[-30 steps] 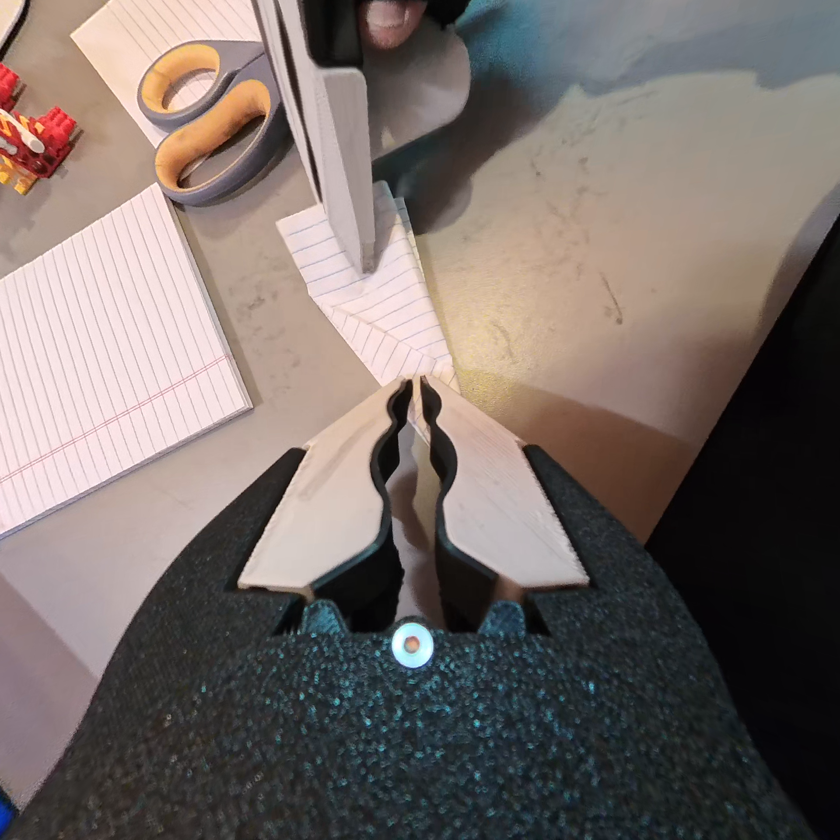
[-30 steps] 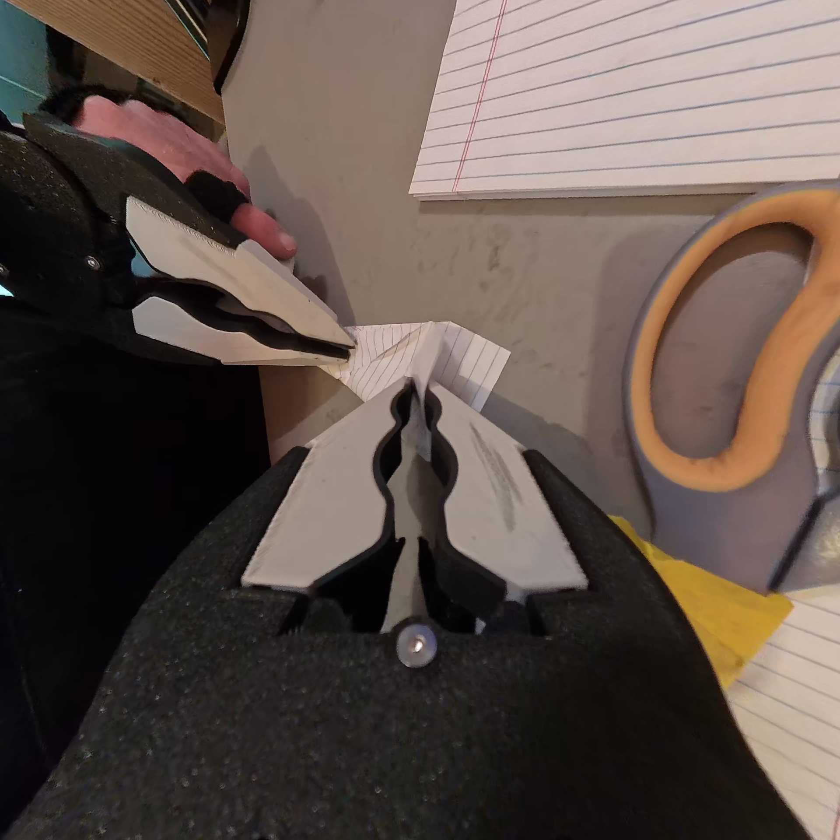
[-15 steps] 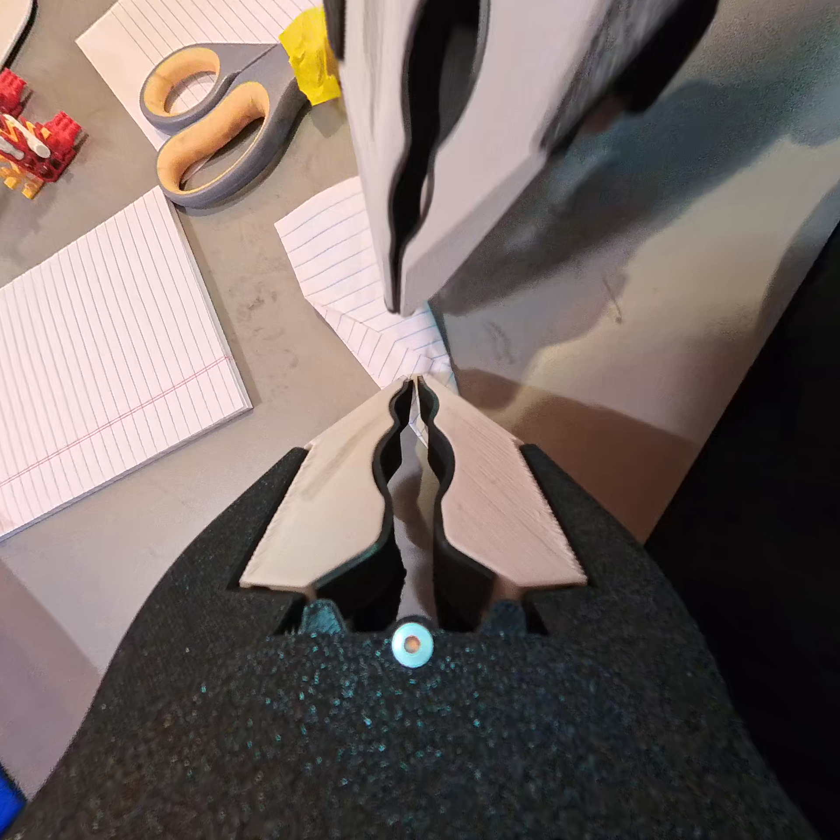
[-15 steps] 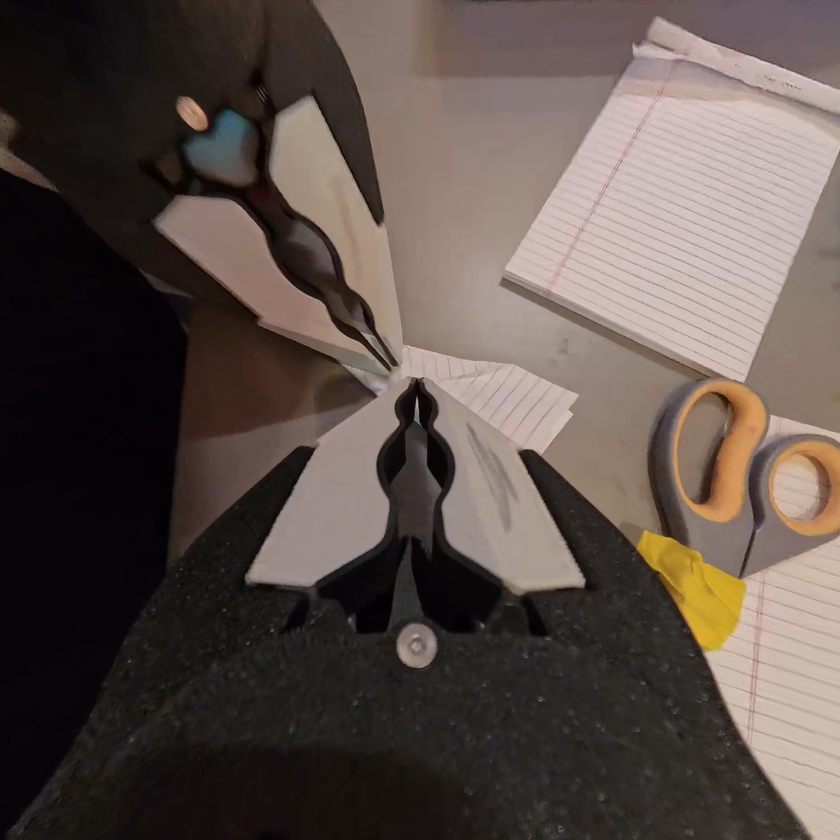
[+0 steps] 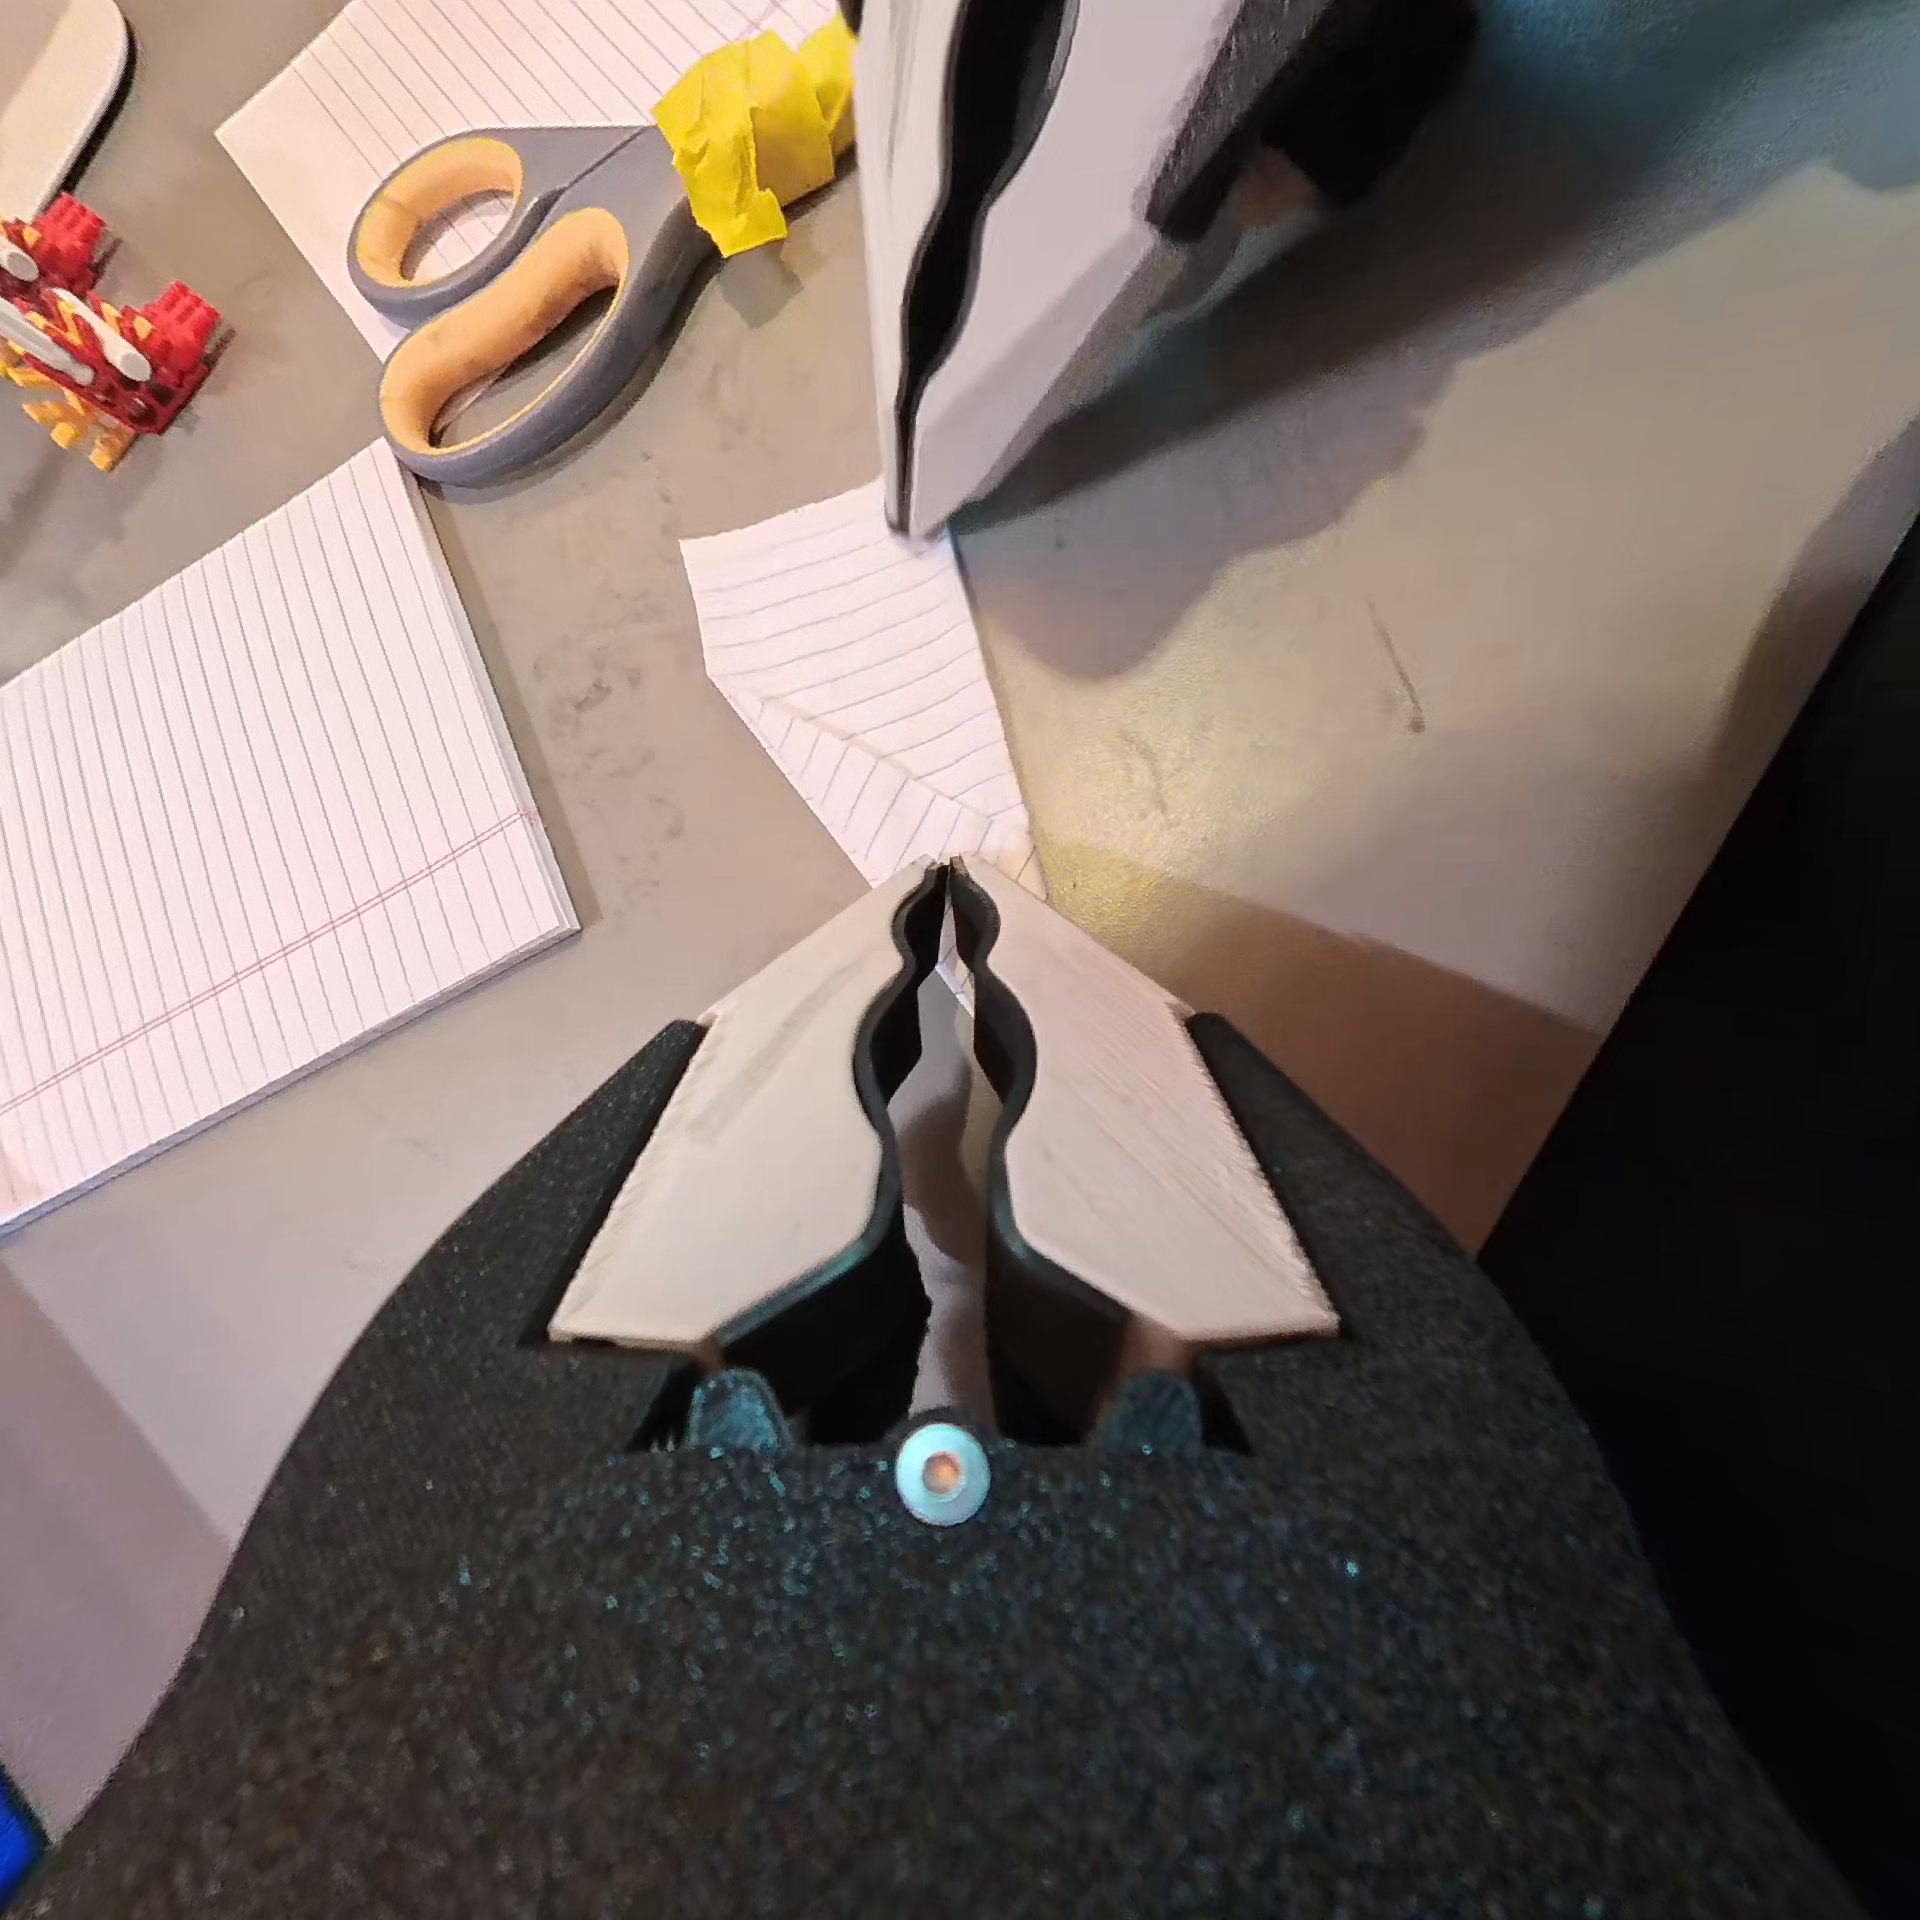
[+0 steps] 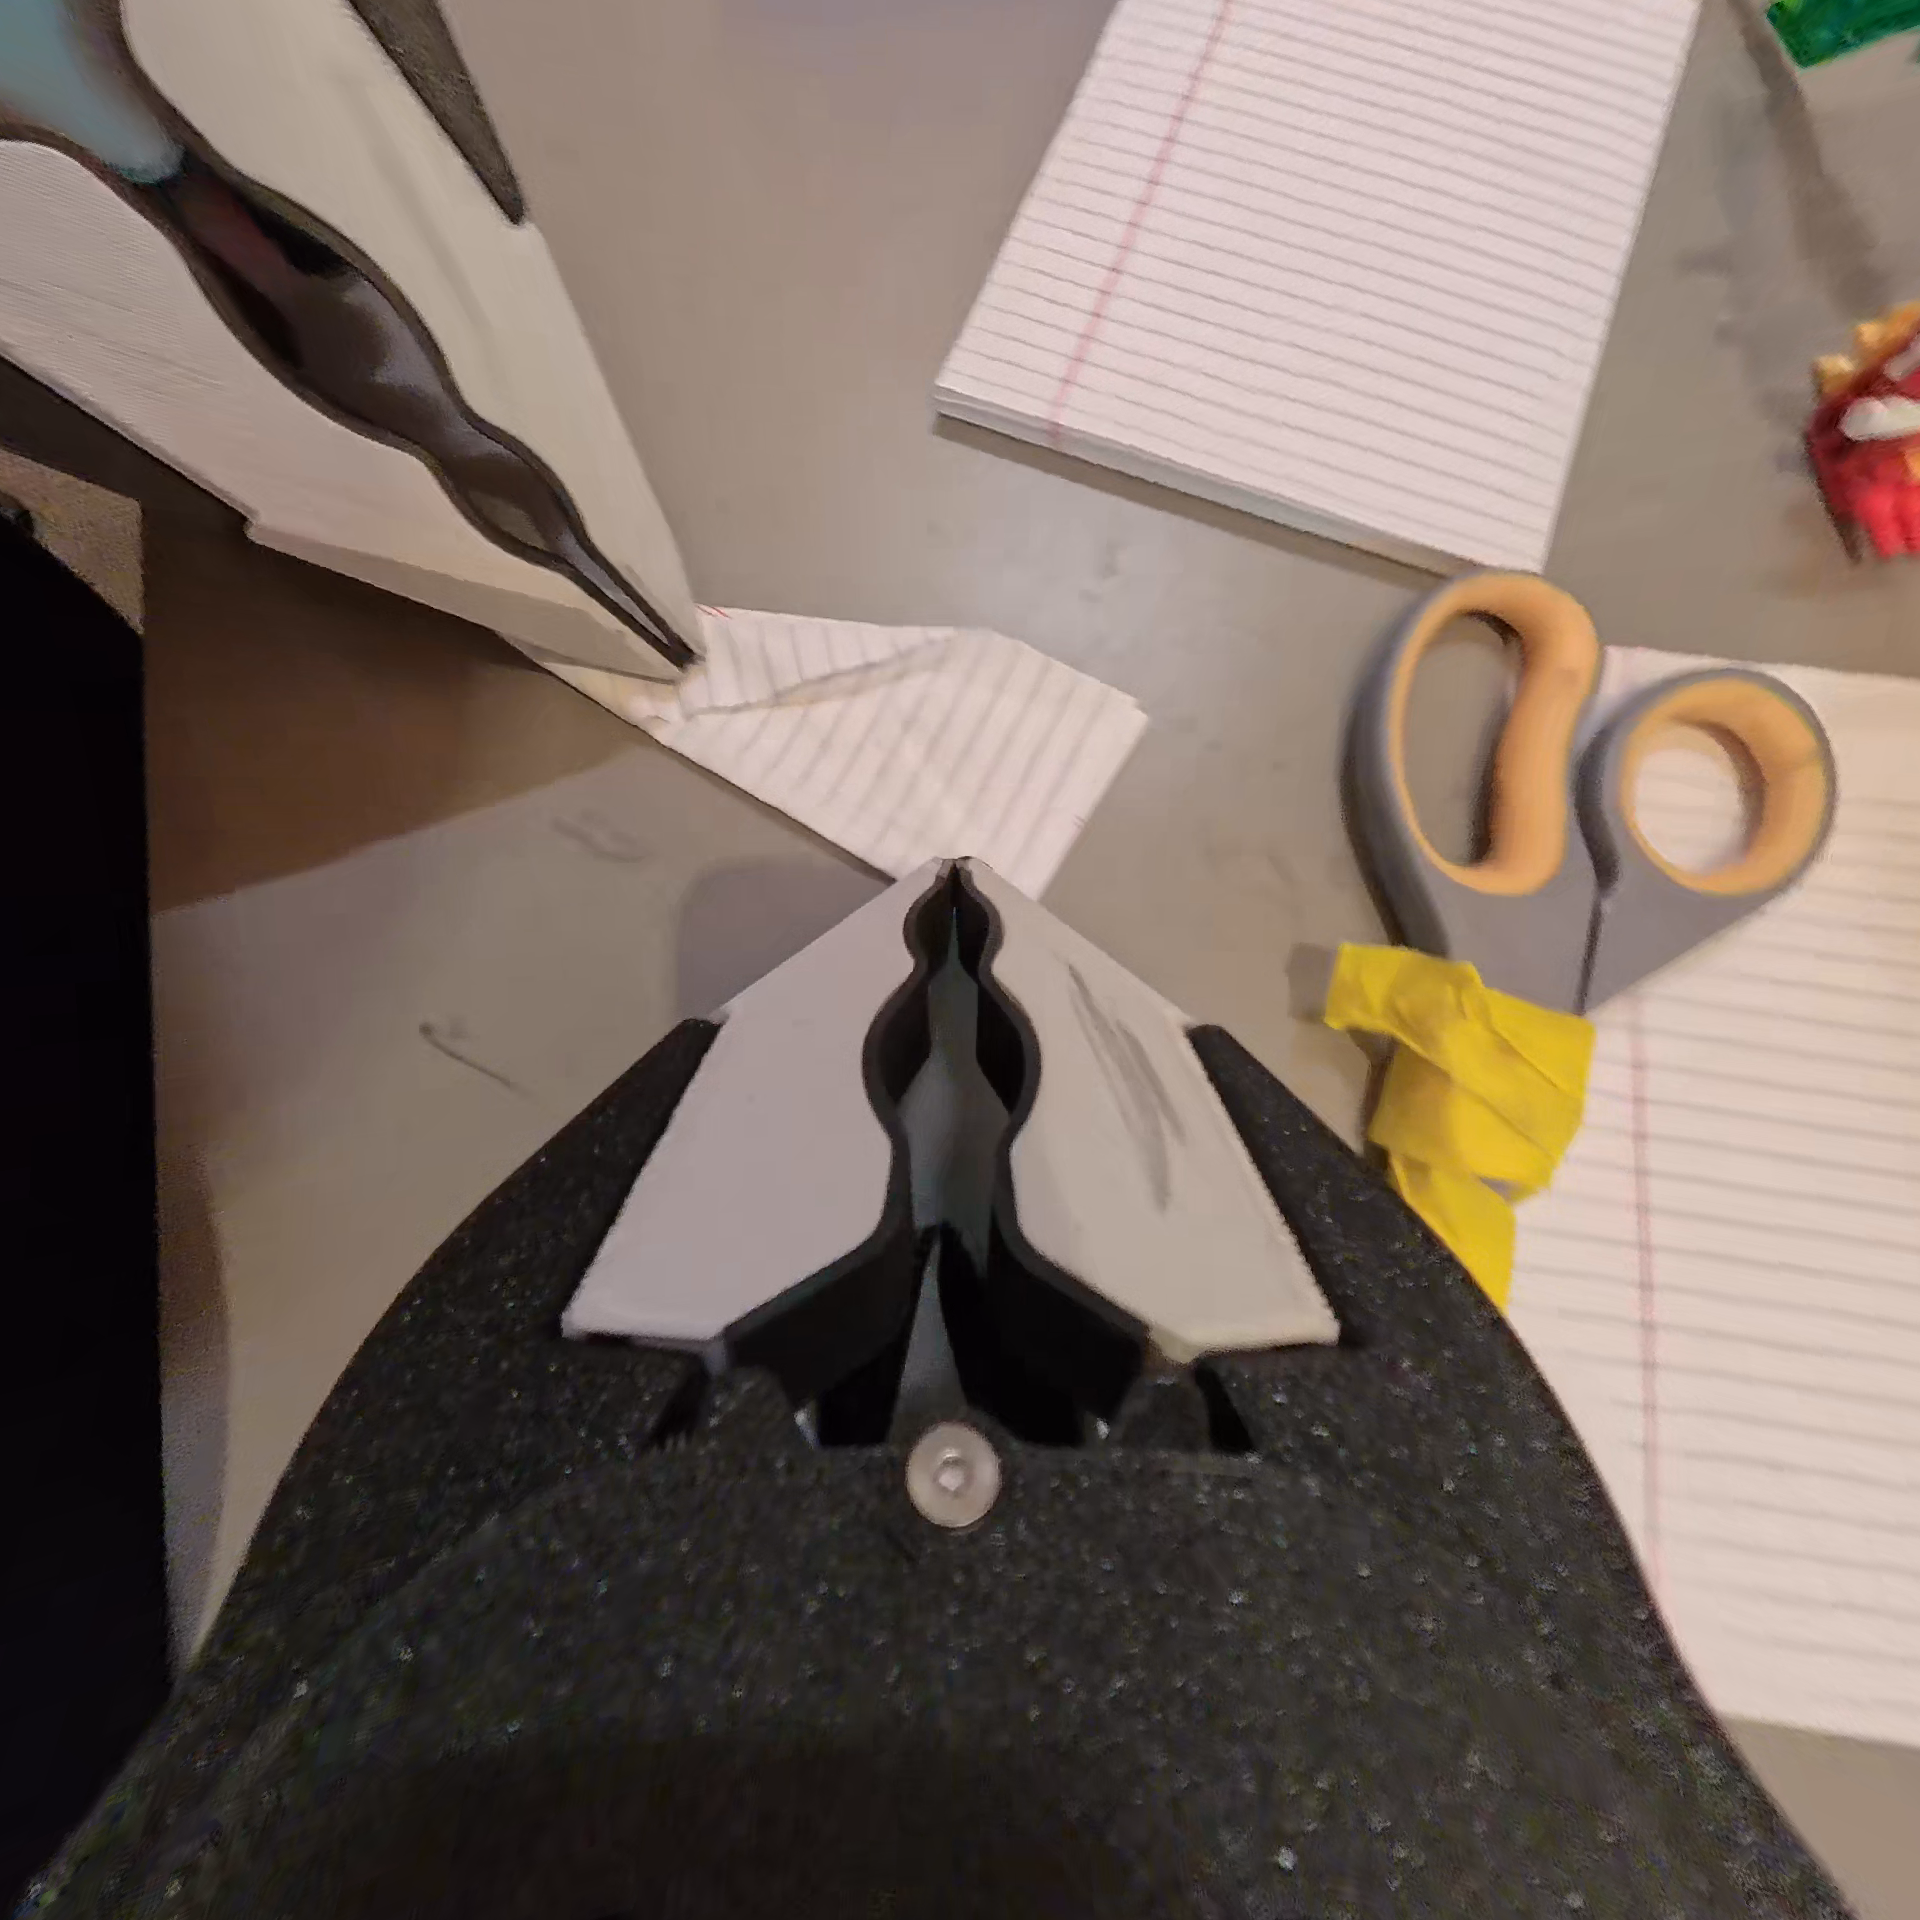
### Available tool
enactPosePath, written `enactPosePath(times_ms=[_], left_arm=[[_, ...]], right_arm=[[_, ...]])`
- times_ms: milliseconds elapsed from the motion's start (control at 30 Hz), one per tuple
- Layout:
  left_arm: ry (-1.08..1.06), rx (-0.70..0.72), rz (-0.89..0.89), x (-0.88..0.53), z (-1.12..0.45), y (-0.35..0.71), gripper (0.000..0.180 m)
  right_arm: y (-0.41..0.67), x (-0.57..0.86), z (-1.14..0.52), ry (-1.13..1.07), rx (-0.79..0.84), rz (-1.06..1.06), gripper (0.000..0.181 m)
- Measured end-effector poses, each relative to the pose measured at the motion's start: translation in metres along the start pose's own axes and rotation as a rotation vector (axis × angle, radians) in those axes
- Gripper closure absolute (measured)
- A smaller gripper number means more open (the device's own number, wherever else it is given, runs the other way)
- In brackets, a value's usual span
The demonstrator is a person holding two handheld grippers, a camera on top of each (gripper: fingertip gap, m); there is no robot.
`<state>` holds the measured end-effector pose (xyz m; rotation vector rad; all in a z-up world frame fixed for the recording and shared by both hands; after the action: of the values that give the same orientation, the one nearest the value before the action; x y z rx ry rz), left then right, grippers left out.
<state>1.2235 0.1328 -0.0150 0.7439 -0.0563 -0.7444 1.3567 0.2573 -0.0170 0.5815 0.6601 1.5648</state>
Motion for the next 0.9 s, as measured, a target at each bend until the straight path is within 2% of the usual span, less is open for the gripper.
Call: enactPosePath(times_ms=[200, 333, 467, 633, 733, 900], left_arm=[[-0.005, 0.005, -0.002, -0.001, 0.000, 0.000, 0.179], [-0.009, -0.007, 0.001, -0.001, 0.000, 0.001, 0.179], [-0.005, -0.012, -0.009, -0.001, 0.000, 0.002, 0.179], [-0.001, -0.027, 0.019, -0.007, 0.009, -0.003, 0.177], [0.003, 0.013, 0.045, -0.008, 0.021, 0.004, 0.177], [0.006, -0.020, -0.049, 0.010, 0.007, 0.015, 0.178]], right_arm=[[-0.002, 0.011, 0.014, -0.087, -0.020, -0.051, 0.181], [0.023, -0.013, 0.023, 0.014, 0.129, 0.026, 0.181], [0.015, -0.029, -0.010, 0.035, -0.019, 0.106, 0.181], [0.013, -0.025, -0.012, 0.051, -0.010, 0.068, 0.181], [0.013, -0.024, -0.012, 0.061, -0.012, 0.042, 0.181], [0.013, -0.023, -0.013, 0.072, -0.011, 0.033, 0.181]])
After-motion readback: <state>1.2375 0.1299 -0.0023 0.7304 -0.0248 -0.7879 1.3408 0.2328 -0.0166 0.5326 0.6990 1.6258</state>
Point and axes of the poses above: each gripper's, where its closed fingertips meet, z back along the fingers, y out of its top, x = y × z across the jaws, the point moved 10 cm from there along z, back along the fingers, and after that the axes turned 1 degree about -z, right-handed, at the moved point
